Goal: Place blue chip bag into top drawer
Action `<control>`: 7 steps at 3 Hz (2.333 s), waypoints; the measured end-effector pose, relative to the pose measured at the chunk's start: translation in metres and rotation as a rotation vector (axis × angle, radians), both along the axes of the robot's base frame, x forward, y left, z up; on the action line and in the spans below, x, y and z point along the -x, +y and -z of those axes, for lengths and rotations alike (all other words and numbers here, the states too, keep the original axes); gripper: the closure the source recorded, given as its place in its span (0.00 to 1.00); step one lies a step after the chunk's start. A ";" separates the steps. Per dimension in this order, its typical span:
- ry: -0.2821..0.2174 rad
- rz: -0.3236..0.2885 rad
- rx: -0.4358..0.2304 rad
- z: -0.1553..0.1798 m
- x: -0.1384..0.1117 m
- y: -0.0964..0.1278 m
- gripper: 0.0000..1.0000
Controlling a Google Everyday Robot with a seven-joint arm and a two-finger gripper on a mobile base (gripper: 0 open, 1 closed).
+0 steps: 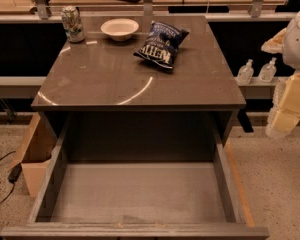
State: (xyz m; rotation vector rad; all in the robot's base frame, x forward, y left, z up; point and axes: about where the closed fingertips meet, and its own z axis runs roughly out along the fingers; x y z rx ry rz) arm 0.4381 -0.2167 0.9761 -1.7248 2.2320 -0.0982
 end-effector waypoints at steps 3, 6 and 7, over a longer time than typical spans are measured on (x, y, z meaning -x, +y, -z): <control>-0.109 -0.001 -0.205 0.006 -0.063 0.014 0.00; -0.377 -0.010 -0.375 -0.016 -0.185 0.028 0.00; -0.383 0.054 -0.446 -0.002 -0.199 0.035 0.00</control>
Offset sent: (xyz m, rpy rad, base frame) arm 0.0513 0.0183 -0.0109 0.1633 -0.0646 0.0466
